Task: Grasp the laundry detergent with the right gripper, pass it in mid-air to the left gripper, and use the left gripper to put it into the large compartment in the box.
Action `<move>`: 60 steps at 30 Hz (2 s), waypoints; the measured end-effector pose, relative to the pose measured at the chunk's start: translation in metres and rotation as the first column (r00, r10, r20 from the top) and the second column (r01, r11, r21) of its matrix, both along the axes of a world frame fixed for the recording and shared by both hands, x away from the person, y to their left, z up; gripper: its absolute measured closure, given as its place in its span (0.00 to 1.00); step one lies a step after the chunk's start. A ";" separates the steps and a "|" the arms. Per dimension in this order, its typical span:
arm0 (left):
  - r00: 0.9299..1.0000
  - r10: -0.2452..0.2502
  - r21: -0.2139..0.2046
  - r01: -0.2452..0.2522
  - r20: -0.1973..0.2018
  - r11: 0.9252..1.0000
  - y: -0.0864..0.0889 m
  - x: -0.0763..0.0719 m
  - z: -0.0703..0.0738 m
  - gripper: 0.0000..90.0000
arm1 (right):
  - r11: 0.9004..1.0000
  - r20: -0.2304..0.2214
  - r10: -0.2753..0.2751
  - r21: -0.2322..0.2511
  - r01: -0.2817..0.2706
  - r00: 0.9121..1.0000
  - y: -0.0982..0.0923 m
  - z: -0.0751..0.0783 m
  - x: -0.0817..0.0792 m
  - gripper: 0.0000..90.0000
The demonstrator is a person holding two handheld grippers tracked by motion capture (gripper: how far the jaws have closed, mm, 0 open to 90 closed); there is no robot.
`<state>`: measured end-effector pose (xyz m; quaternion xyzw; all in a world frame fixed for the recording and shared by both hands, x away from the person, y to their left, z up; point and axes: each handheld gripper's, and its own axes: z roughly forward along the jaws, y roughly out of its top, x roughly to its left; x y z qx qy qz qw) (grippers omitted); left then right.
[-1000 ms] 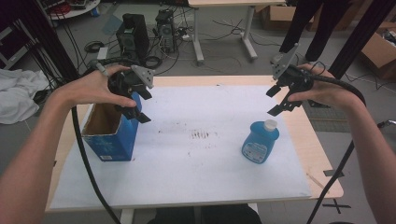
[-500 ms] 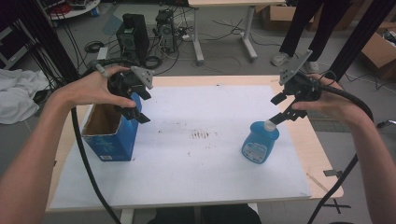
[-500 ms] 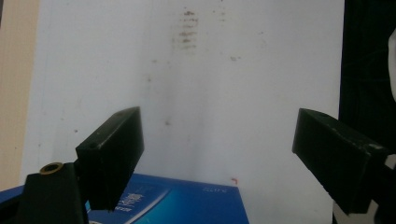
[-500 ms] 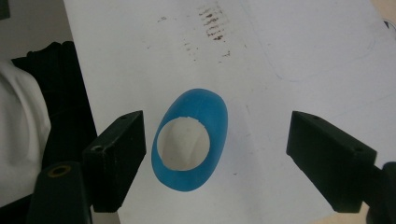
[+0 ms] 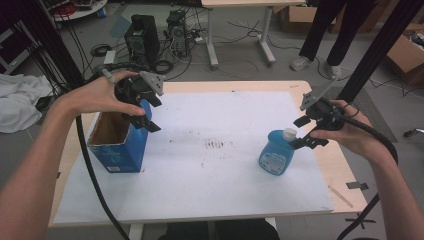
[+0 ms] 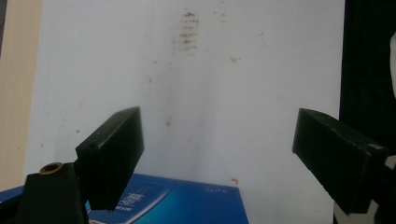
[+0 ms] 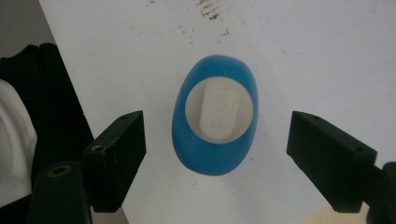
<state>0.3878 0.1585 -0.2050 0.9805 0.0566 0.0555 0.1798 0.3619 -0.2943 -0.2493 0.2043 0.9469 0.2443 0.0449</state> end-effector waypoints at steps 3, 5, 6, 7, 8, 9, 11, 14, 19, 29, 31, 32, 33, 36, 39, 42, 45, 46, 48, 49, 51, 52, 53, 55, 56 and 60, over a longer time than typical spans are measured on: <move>1.000 -0.001 0.001 0.001 0.000 1.000 0.000 0.000 0.000 0.19 | 1.000 0.004 -0.010 -0.003 0.010 1.000 0.000 -0.005 -0.003 0.22; 1.000 -0.001 0.001 0.001 0.000 1.000 0.000 0.000 0.000 0.19 | 1.000 0.004 -0.023 0.005 0.023 1.000 -0.001 -0.011 -0.006 0.22; 1.000 -0.003 0.000 0.003 0.000 1.000 0.000 0.000 0.000 0.19 | 1.000 0.007 -0.030 0.008 0.030 1.000 -0.001 -0.013 -0.007 0.22; 1.000 -0.004 -0.002 0.004 0.001 1.000 0.000 0.000 0.000 0.19 | 0.999 0.011 -0.040 0.010 0.040 0.999 -0.001 -0.015 -0.008 0.22; 1.000 -0.003 -0.002 0.003 0.001 1.000 0.000 0.000 0.000 0.19 | 0.999 0.016 -0.048 0.013 0.048 0.999 -0.002 -0.018 -0.009 0.22; 1.000 -0.003 -0.001 0.003 0.003 1.000 0.000 0.000 0.000 0.19 | 0.998 0.022 -0.056 0.012 0.056 0.998 -0.002 -0.021 -0.010 0.22; 1.000 -0.003 -0.003 0.003 0.003 1.000 0.000 0.000 0.000 0.19 | 0.997 0.028 -0.074 0.018 0.074 0.997 -0.002 -0.026 -0.012 0.22; 1.000 -0.002 -0.003 0.003 0.004 1.000 0.000 0.000 0.000 0.19 | 0.994 0.036 -0.108 0.034 0.107 0.993 -0.004 -0.040 -0.014 0.22; 1.000 0.000 -0.005 0.000 0.003 1.000 0.001 0.000 0.000 0.19 | 0.987 0.041 -0.141 0.078 0.137 0.989 -0.007 -0.054 -0.016 0.20; 1.000 -0.001 -0.008 0.001 0.005 1.000 0.001 -0.001 0.001 0.19 | 0.973 0.058 -0.190 0.144 0.180 0.980 -0.010 -0.077 -0.023 0.20; 1.000 0.001 -0.008 -0.001 0.006 1.000 0.001 -0.001 0.001 0.19 | 0.971 0.066 -0.193 0.157 0.181 0.979 -0.010 -0.080 -0.024 0.19; 1.000 0.002 -0.009 -0.002 0.006 1.000 0.001 -0.001 0.001 0.19 | 0.968 0.068 -0.203 0.168 0.189 0.977 -0.009 -0.084 -0.026 0.19; 1.000 0.002 -0.009 -0.002 0.006 1.000 0.002 -0.001 0.001 0.19 | 0.968 0.068 -0.203 0.168 0.189 0.977 -0.009 -0.084 -0.026 0.19; 1.000 0.003 -0.011 -0.003 0.007 1.000 0.002 -0.001 0.001 0.19 | 0.961 0.070 -0.221 0.185 0.205 0.973 -0.010 -0.093 -0.026 0.19; 1.000 0.003 -0.009 -0.003 0.007 1.000 0.003 -0.001 0.001 0.19 | 0.958 0.072 -0.232 0.190 0.215 0.970 -0.009 -0.098 -0.026 0.18; 1.000 0.005 -0.010 -0.005 0.008 1.000 0.003 -0.001 0.001 0.19 | 0.952 0.083 -0.248 0.206 0.227 0.965 -0.008 -0.102 -0.026 0.18; 1.000 0.009 -0.012 -0.009 0.008 1.000 0.003 -0.002 0.002 0.19 | 0.943 0.094 -0.270 0.229 0.244 0.958 -0.008 -0.104 -0.026 0.18; 1.000 0.009 -0.011 -0.009 0.008 1.000 0.003 -0.002 0.002 0.19 | 0.940 0.097 -0.275 0.239 0.245 0.957 -0.008 -0.105 -0.026 0.18; 1.000 0.009 -0.010 -0.009 0.007 1.000 0.003 -0.002 0.002 0.19 | 0.938 0.100 -0.278 0.241 0.247 0.956 -0.008 -0.106 -0.027 0.18; 1.000 0.009 -0.010 -0.009 0.007 1.000 0.004 -0.002 0.002 0.19 | 0.938 0.106 -0.277 0.245 0.245 0.955 -0.008 -0.107 -0.027 0.18; 1.000 0.008 -0.009 -0.008 0.007 1.000 0.004 -0.002 0.002 0.19 | 0.935 0.117 -0.284 0.253 0.248 0.952 -0.007 -0.108 -0.027 0.18; 1.000 0.008 -0.009 -0.008 0.007 1.000 0.003 -0.002 0.002 0.19 | 0.934 0.118 -0.286 0.258 0.248 0.951 -0.007 -0.109 -0.028 0.18; 1.000 0.008 -0.009 -0.008 0.007 1.000 0.003 -0.002 0.002 0.19 | 0.932 0.119 -0.289 0.263 0.251 0.950 -0.007 -0.110 -0.028 0.18; 1.000 0.008 -0.010 -0.008 0.008 1.000 0.003 -0.002 0.002 0.19 | 0.931 0.124 -0.289 0.268 0.248 0.949 -0.006 -0.112 -0.028 0.18; 1.000 0.007 -0.010 -0.007 0.008 1.000 0.003 -0.002 0.002 0.19 | 0.931 0.128 -0.287 0.270 0.245 0.950 -0.006 -0.113 -0.029 0.18; 1.000 0.008 -0.009 -0.008 0.009 1.000 0.004 -0.002 0.001 0.19 | 0.929 0.138 -0.289 0.281 0.242 0.947 -0.004 -0.117 -0.030 0.19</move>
